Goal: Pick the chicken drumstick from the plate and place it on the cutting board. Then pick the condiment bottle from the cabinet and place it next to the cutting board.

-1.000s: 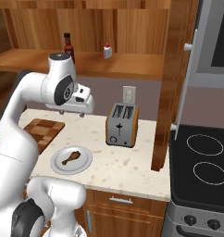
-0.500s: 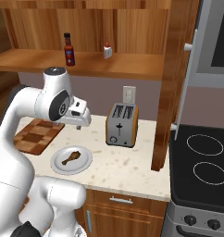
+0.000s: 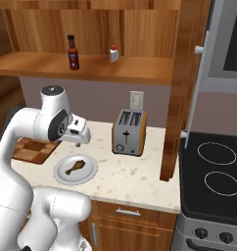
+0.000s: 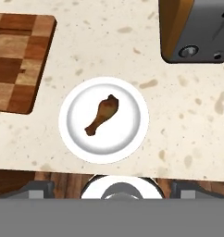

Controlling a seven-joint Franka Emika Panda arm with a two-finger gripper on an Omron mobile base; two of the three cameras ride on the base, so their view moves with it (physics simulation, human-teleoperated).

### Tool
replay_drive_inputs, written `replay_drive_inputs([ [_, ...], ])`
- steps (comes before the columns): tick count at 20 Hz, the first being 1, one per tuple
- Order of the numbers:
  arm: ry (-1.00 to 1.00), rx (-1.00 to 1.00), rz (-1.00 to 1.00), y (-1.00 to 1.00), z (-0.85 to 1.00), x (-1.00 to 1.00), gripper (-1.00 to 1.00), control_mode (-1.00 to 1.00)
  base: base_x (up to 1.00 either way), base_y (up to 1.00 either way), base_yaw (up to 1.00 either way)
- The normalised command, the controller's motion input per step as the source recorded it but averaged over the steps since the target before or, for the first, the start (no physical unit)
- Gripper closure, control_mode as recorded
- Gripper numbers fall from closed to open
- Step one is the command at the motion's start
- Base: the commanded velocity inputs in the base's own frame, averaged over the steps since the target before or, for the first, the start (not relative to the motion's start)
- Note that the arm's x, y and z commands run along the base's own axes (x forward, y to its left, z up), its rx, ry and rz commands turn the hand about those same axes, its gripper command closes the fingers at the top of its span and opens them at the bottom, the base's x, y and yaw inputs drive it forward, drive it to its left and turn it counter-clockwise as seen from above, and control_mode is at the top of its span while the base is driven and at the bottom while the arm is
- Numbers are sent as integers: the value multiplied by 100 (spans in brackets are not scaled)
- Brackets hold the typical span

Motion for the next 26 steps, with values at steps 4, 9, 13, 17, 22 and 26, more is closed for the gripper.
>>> replay_drive_inputs([
  [4,0,0,0,18,-31,0,-100,-100,0,0,0],
  [9,-3,0,-3,13,-21,0,-100,-100,0,0,0],
  [13,-4,0,-3,5,-23,0,-100,-100,0,0,0],
  [17,-4,0,-3,7,-20,0,-100,-100,0,0,0],
  [22,-5,0,-3,2,-16,0,-100,-100,0,0,0],
  [26,-7,0,-2,0,-18,0,-100,-100,0,0,0],
])
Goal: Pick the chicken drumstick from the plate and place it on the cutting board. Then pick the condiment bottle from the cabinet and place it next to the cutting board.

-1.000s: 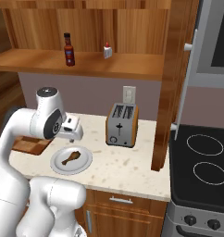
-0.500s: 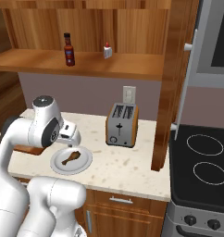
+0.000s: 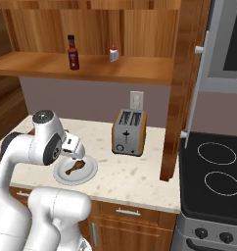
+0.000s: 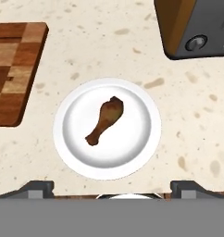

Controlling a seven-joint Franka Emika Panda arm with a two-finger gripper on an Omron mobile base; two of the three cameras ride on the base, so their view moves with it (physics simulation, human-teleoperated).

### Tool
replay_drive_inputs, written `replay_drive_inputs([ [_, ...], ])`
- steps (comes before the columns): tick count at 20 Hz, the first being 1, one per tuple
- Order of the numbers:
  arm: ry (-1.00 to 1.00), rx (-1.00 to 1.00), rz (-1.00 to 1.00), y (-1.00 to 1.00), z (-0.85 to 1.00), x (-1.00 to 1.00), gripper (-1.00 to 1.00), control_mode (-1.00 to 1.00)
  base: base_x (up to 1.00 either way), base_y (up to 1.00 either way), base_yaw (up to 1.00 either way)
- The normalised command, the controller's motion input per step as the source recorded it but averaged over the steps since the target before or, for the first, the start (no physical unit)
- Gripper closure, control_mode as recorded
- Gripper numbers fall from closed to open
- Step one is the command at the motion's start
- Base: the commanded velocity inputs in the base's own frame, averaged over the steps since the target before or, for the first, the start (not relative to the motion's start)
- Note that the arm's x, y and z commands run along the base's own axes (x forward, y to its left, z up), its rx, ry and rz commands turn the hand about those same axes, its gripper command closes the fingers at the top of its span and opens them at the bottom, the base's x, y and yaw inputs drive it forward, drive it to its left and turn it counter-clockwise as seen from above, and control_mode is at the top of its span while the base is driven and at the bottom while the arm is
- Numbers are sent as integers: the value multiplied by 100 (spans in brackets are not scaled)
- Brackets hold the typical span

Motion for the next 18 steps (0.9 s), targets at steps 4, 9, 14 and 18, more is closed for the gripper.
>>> replay_drive_inputs([
  [4,-7,0,-2,1,-18,0,-100,-100,0,0,0],
  [9,-6,0,-3,3,-19,0,-100,-100,0,0,0],
  [14,-6,0,-2,1,-17,0,-100,-100,0,0,0],
  [18,-5,0,0,0,-14,0,-100,-100,0,0,0],
])
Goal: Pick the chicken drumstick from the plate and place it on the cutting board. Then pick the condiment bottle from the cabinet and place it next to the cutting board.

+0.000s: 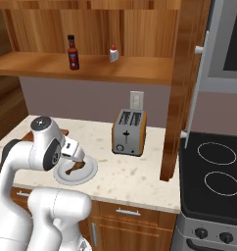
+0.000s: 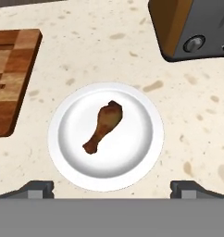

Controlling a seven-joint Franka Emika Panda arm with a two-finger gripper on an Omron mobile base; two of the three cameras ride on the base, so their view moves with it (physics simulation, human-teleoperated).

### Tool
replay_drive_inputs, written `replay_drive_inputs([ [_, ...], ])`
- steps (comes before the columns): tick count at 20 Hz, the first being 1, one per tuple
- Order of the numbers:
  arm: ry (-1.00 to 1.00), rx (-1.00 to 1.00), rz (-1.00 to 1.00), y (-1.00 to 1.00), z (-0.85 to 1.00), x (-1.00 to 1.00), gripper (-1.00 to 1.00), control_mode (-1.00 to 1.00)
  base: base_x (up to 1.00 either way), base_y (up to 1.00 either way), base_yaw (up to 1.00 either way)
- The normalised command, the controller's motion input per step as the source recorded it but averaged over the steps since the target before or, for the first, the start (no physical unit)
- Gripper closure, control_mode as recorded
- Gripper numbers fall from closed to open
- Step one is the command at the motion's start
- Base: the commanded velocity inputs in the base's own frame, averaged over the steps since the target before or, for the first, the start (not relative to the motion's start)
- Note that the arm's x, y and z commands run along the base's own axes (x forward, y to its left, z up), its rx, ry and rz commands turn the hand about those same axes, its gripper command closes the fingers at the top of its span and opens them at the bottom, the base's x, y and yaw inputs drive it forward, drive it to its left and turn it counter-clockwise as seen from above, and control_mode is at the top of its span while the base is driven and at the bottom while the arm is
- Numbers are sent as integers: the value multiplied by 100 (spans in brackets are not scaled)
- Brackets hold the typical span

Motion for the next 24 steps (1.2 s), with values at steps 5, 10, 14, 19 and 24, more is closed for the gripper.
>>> replay_drive_inputs([
  [5,-5,0,0,0,-26,0,-100,-100,0,0,0],
  [10,-4,0,0,0,-28,0,-100,-100,0,0,0],
  [14,-5,0,0,0,-27,2,-100,-100,0,0,0],
  [19,-3,0,0,0,-21,3,-100,-100,0,0,0],
  [24,-5,0,-1,0,-25,10,-100,-100,0,0,0],
])
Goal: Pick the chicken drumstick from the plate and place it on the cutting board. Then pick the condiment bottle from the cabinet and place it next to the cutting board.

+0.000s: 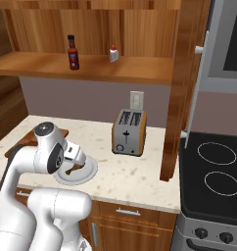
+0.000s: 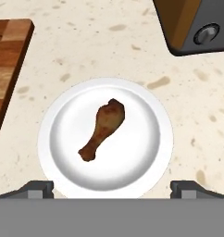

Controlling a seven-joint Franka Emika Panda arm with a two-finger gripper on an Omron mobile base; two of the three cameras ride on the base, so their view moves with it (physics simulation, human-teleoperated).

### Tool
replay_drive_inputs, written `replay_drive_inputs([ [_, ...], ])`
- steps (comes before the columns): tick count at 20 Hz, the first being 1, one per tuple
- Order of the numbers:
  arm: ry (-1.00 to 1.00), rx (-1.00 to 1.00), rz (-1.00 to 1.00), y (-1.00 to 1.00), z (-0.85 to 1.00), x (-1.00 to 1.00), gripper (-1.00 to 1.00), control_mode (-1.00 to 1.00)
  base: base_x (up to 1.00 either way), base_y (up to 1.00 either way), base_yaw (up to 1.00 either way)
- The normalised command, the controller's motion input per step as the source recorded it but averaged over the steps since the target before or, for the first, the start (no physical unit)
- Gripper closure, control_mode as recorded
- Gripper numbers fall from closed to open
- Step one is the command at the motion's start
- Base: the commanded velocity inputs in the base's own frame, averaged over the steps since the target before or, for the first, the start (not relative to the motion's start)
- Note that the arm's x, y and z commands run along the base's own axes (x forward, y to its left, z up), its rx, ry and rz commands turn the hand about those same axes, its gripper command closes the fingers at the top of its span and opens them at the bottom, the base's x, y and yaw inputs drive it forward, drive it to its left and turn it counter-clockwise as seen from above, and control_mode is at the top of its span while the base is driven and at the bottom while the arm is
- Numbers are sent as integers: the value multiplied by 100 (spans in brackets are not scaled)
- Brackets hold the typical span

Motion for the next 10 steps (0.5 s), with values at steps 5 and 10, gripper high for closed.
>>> replay_drive_inputs([
  [5,-5,0,-1,0,-22,13,-100,-100,0,0,0],
  [10,-3,0,-1,0,-19,5,-100,-100,0,0,0],
])
